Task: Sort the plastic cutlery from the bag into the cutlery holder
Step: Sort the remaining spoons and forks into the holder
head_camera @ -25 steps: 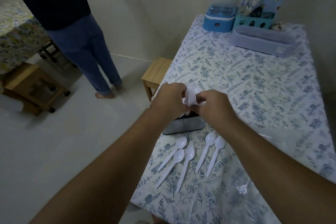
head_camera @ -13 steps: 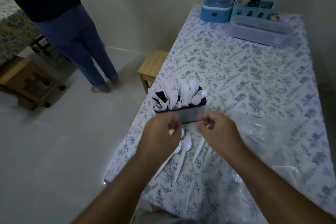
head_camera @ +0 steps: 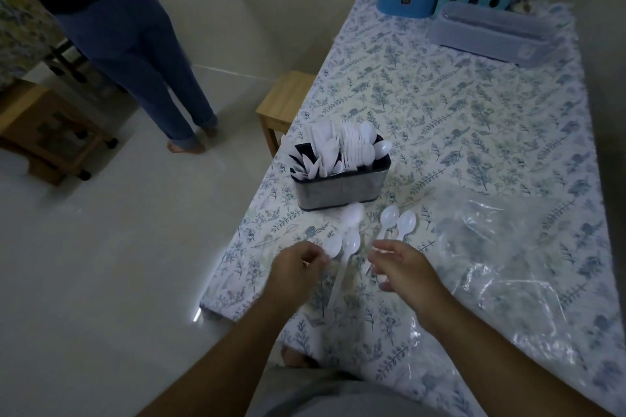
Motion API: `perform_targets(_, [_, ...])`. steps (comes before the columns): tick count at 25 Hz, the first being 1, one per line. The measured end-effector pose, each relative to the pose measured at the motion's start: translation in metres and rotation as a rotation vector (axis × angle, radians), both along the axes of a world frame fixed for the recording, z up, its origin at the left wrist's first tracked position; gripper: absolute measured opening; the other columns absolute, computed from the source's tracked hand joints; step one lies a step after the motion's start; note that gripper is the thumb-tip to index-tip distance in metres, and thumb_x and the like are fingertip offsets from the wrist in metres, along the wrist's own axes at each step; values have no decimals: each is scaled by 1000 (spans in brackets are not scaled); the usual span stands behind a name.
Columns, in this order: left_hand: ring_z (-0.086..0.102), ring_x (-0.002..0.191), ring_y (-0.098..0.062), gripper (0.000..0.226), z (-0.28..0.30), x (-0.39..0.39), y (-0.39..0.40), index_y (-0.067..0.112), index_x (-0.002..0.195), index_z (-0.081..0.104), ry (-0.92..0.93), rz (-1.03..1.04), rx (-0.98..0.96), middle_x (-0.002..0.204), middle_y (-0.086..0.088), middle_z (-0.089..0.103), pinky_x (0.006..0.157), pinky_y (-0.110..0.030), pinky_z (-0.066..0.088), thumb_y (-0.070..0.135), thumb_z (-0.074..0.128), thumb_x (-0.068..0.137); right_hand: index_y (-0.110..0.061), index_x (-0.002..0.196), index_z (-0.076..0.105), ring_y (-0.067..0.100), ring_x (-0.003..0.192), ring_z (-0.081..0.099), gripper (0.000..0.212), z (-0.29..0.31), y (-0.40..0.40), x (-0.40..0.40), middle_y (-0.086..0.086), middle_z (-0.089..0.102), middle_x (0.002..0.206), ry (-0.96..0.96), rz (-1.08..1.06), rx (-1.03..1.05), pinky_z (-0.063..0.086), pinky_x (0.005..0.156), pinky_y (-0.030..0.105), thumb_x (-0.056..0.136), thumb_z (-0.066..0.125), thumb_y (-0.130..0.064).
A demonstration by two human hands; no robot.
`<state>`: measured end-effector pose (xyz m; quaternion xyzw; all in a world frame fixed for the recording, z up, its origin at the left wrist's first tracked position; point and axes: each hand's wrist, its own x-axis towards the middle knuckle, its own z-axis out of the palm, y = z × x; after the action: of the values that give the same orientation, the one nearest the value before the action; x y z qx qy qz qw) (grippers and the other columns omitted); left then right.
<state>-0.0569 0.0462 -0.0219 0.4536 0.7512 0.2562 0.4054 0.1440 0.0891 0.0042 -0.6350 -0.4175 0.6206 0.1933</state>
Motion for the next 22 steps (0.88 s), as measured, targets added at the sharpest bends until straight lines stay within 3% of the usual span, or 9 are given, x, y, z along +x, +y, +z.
perform_targets(2, [65, 66, -7, 8, 11, 12, -11, 19, 88, 75, -239, -196, -78, 78, 2, 73, 63, -21, 55, 26, 74, 90, -18, 113, 68, 19, 100, 72, 16, -1, 0, -6, 4, 76, 107, 143, -107, -50, 60, 85, 39, 98, 65, -24])
perform_targets(3, [64, 67, -4, 8, 12, 15, -17, 19, 87, 76, -235, -239, -68, 79, 3, 73, 65, -23, 56, 28, 75, 89, -17, 111, 69, 21, 97, 73, 14, -2, -1, -9, 6, 77, 103, 204, -154, -76, 61, 83, 40, 100, 60, -19])
perform_targets(7, [55, 88, -7, 15, -11, 9, -23, 21, 101, 66, 267, -85, 127, 97, 10, 60, 73, -19, 47, 29, 71, 90, -21, 115, 67, 25, 81, 64, 22, -14, -6, -7, 9, 65, 84, 234, -236, -171, 59, 76, 47, 103, 50, -13])
perform_targets(11, [60, 90, -12, 26, -26, -3, -20, 17, 117, 65, 315, -88, 49, 104, -1, 66, 74, -20, 47, 9, 64, 93, -13, 114, 61, 25, 78, 58, 25, -19, -14, -2, 13, 56, 89, 282, -268, -295, 59, 76, 48, 96, 51, 1])
perform_targets(14, [65, 79, -7, 26, -19, 3, -18, 20, 119, 68, 148, -11, 30, 92, 6, 69, 68, -15, 51, 9, 63, 95, -11, 122, 60, 27, 82, 62, 30, -21, -15, 0, 16, 58, 97, 318, -253, -298, 62, 81, 50, 96, 54, 3])
perform_targets(16, [70, 75, -6, 22, -2, 18, -18, 22, 115, 71, -126, 36, -23, 91, 8, 74, 63, -17, 55, 14, 66, 95, -8, 123, 60, 27, 84, 65, 25, -21, -14, 1, 14, 62, 93, 366, -260, -275, 62, 81, 46, 98, 61, -7])
perform_targets(19, [73, 80, -9, 22, 23, 49, -22, 27, 100, 76, -540, -41, -70, 89, 3, 78, 69, -22, 58, 8, 68, 93, -11, 121, 63, 27, 96, 74, 22, -18, -13, -1, 12, 76, 103, 439, -275, -218, 60, 81, 41, 99, 64, -13])
perform_targets(20, [74, 80, -12, 23, 24, 58, -25, 29, 97, 77, -539, -97, -48, 88, 4, 79, 72, -25, 59, 8, 69, 92, -11, 121, 64, 27, 97, 74, 21, -18, -13, 0, 11, 76, 104, 405, -279, -185, 60, 81, 40, 100, 61, -11])
perform_targets(22, [71, 74, -8, 11, 17, 65, -25, 27, 90, 78, -283, -143, 38, 80, 8, 76, 69, -23, 59, 18, 71, 92, -10, 120, 64, 28, 88, 72, 20, -20, -12, 3, 11, 72, 94, 316, -310, -159, 60, 75, 40, 103, 54, -9])
